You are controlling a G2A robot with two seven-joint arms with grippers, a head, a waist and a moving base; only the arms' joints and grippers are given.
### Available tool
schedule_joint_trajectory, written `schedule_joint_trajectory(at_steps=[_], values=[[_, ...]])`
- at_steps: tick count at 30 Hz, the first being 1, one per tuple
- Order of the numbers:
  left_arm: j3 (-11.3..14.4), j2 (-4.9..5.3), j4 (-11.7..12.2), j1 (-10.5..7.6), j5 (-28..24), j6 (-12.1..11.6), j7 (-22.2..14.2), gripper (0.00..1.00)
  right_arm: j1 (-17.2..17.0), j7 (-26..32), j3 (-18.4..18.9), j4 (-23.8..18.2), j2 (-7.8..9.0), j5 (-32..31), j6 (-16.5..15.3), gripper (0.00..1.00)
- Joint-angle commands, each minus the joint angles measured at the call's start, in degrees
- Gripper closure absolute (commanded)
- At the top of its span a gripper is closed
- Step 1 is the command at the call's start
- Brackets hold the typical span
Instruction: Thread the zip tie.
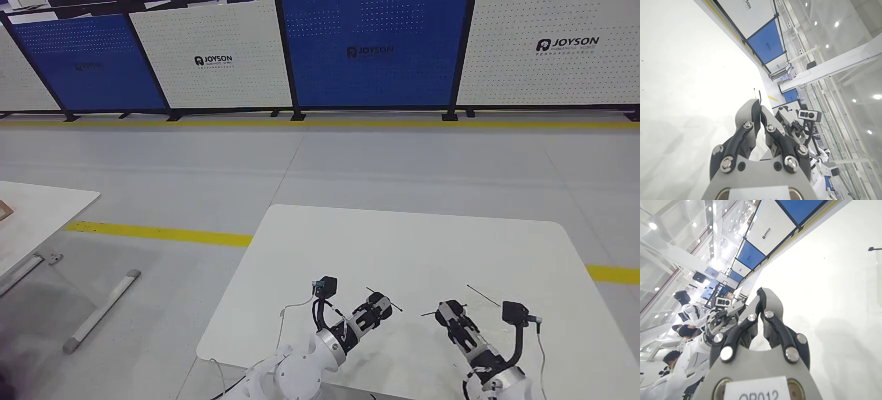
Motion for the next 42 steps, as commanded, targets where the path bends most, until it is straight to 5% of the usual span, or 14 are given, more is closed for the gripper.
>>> schedule_joint_trajectory(at_steps=[1,8,21,42], values=[[0.00,0.00,0.00,0.00,0.00,0.00,0.00,1.00,0.00,0.05,0.04,0.00,0.01,0.07,-0.02,1.00],[0.00,0.00,0.00,0.00,0.00,0.00,0.00,1.00,0.10,-0.53,0.03,0.04,-0.02,-0.67,0.09,1.00],[0.00,0.00,0.00,0.00,0.00,0.00,0.00,1.00,0.83,-15.08,-7.33,4.31,-1.83,-13.43,-4.06,1.00],[0.00,0.00,0.00,0.00,0.00,0.00,0.00,1.00,2.15,-15.98,-8.77,6.25,-3.01,-7.75,-2.45,1.00]])
